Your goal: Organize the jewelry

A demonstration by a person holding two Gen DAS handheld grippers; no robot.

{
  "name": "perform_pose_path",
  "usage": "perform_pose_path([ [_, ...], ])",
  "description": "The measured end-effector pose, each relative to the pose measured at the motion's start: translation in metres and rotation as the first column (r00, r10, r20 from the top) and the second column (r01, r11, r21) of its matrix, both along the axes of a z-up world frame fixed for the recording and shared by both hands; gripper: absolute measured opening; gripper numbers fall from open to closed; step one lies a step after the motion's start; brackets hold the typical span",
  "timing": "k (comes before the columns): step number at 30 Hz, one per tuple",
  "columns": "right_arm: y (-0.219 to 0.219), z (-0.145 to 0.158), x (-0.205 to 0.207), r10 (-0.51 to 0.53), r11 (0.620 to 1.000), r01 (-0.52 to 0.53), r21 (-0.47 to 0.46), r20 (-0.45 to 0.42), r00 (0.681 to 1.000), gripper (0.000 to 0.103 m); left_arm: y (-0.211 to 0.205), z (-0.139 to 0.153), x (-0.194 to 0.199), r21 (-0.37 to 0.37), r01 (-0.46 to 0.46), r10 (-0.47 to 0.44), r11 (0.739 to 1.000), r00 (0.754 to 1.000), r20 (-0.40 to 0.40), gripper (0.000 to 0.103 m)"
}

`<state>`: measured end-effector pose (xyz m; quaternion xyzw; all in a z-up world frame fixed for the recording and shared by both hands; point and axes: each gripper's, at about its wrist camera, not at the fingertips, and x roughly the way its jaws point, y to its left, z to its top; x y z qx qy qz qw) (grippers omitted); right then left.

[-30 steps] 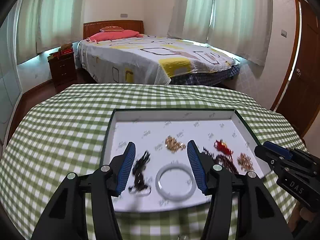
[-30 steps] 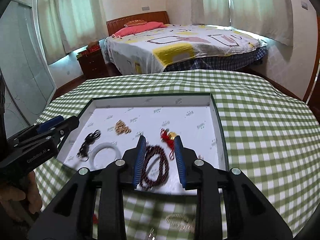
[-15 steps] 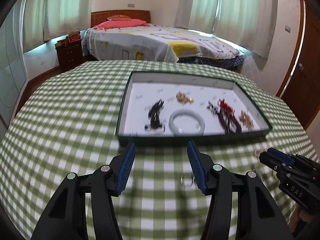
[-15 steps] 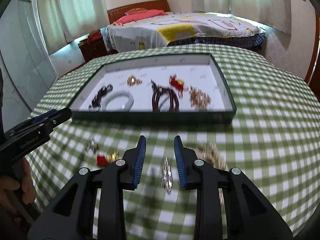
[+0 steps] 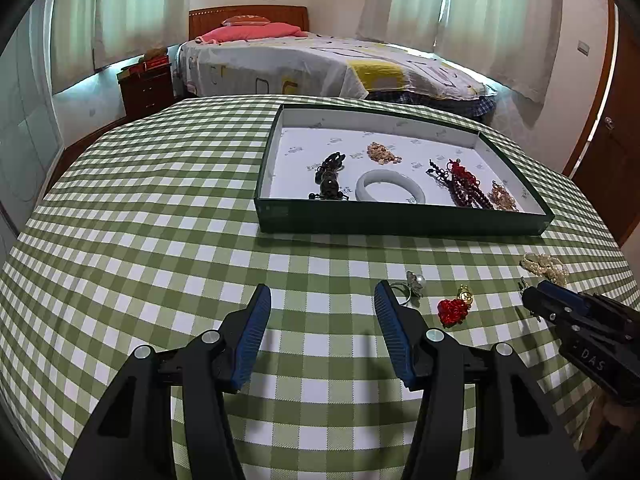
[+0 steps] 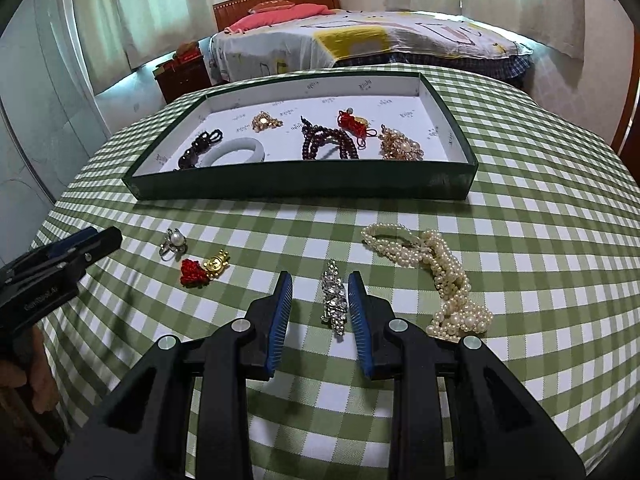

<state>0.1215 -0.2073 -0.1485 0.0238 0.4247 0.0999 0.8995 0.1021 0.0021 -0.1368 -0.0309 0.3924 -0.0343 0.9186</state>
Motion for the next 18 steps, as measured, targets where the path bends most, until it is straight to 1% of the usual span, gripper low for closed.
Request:
perform_pose_path([
  [2,0.001,-0.003,0.000,0.001,1.000,-0.001,-0.004,-0.011,1.000,0.029,-0.001,-0.001,0.000,0.003,0.003,-0.003,1.000,1.000,-0.004,0.053],
  [7,0.003,-0.005,0.000,0.010,0.999,-0.011,-0.040,-0.002,1.000,0.027,-0.004,-0.004,0.003,0.005,0.009,-0.009,1.000,1.000,-0.014,0.053],
  [8,0.003,-0.005,-0.001,0.010,0.999,-0.010,-0.046,0.000,1.000,0.026,-0.005,-0.004,0.003,0.006,0.012,-0.012,1.000,1.000,-0.014,0.053],
  [9,0.003,-0.005,-0.001,0.009,0.999,-0.009,-0.053,0.002,1.000,0.017,-0.006,-0.004,0.003,0.006,0.015,-0.015,1.000,1.000,-0.015,0.053],
  [10,0.002,-0.005,-0.001,0.010,0.999,-0.009,-0.053,0.002,1.000,0.013,-0.007,-0.005,0.004,0.007,0.018,-0.018,1.000,1.000,-0.016,0.053],
  [18,-0.001,-0.005,-0.002,0.011,1.000,-0.011,-0.030,0.000,1.000,0.013,-0.018,-0.006,0.010,0.004,0.061,-0.061,0.998,0.998,-0.027,0.053],
])
